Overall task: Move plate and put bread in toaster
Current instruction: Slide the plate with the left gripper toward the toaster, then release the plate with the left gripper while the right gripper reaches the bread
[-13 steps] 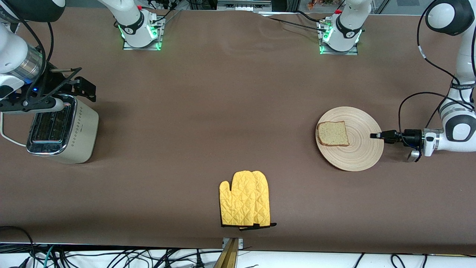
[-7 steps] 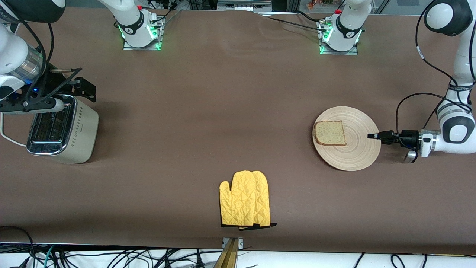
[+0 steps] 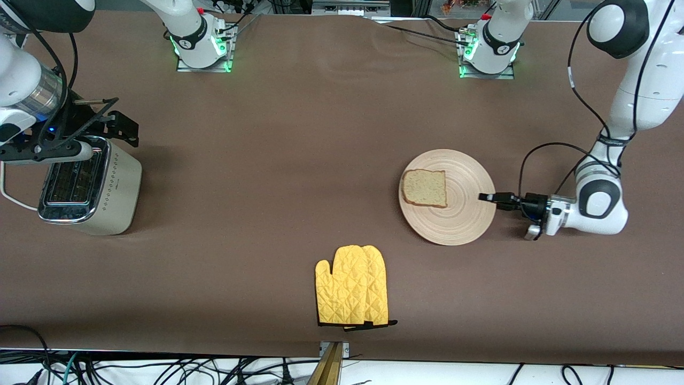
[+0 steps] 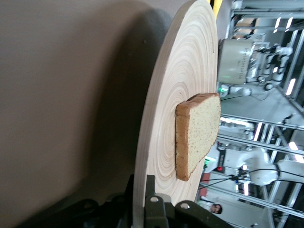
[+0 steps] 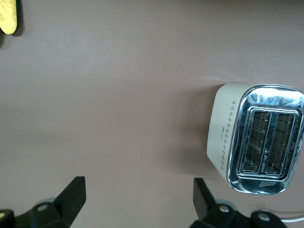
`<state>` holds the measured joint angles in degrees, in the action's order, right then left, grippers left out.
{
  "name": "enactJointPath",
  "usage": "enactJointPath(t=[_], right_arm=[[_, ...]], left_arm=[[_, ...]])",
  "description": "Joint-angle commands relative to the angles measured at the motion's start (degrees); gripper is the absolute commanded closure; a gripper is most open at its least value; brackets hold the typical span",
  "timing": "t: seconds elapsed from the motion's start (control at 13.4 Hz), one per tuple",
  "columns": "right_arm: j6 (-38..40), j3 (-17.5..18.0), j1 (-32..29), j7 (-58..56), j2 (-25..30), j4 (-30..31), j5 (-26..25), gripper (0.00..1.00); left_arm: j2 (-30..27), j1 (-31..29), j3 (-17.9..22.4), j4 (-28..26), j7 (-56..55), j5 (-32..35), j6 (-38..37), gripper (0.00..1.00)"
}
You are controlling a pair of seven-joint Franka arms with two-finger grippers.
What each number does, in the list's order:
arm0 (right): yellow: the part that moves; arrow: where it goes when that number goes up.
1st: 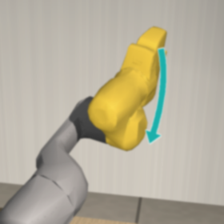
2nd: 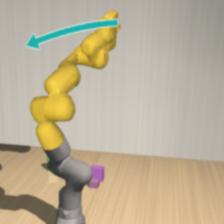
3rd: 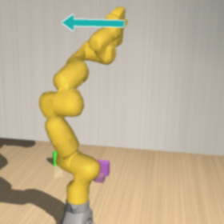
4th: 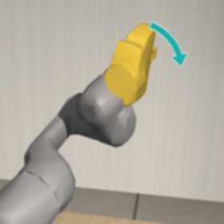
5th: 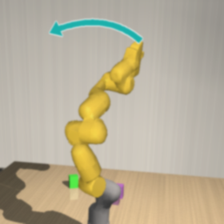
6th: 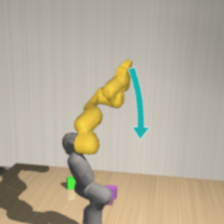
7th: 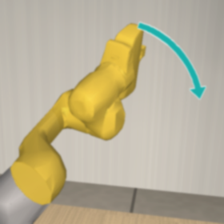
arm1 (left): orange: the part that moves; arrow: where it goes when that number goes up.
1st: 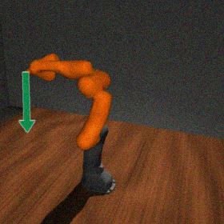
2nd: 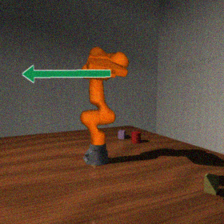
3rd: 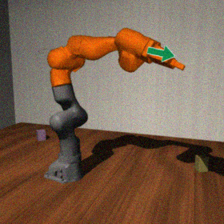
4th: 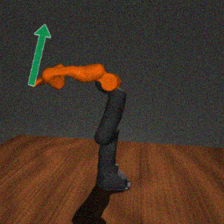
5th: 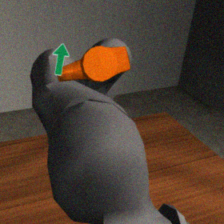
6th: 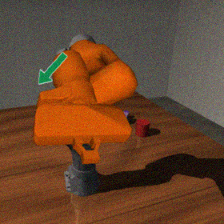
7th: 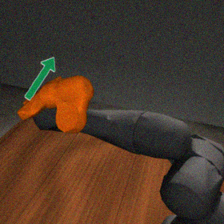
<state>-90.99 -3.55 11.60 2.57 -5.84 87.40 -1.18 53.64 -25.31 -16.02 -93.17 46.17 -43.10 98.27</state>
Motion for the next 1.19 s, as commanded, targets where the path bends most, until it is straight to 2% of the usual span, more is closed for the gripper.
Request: enactJointPath(t=[0.0,0.15,0.22,0.45,0.52,0.82,0.97,1.12], right_arm=[[0.64,0.21,0.27,-2.38,0.47,0.31,-0.76,0.0],[0.73,0.29,0.35,-1.43,0.74,0.05,-0.75,0.0],[0.73,0.21,0.35,-2.47,0.74,-0.21,-0.32,0.0],[1.25,0.29,0.35,-3.01,0.57,-0.74,-0.23,0.0],[1.52,0.29,0.35,-2.84,0.3,-0.65,0.03,0.0],[2.84,0.38,0.97,-2.48,-1.01,-0.3,0.04,0.0],[2.49,0.29,0.97,-2.66,-1.46,-0.3,0.04,0.0],[2.75,0.38,1.06,-2.66,-1.46,-0.3,0.12,0.0]], left_arm=[[-5.73,1.58,-4.08,-9.73,0.32,-3.92,9.52,1.0],[-7.23,1.84,-10.14,-13.51,-3.87,-4.19,19.28,1.0],[-7.49,1.76,-13.04,-13.97,-6.42,-4.19,21.85,1.0],[-7.23,2.89,-17.8,-15.89,-9.78,-4.19,29.05,1.0],[-6.88,4.46,-18.6,-16.25,-10.13,-4.45,31.52,1.0],[-6.36,11.5,-18.52,-16.26,-9.0,-12.35,35.4,1.0],[-6.09,11.95,-18.52,-16.17,-9.0,-12.45,36.11,1.0],[-6.35,11.25,-18.35,-16.26,-8.91,-12.19,35.85,0.02]])
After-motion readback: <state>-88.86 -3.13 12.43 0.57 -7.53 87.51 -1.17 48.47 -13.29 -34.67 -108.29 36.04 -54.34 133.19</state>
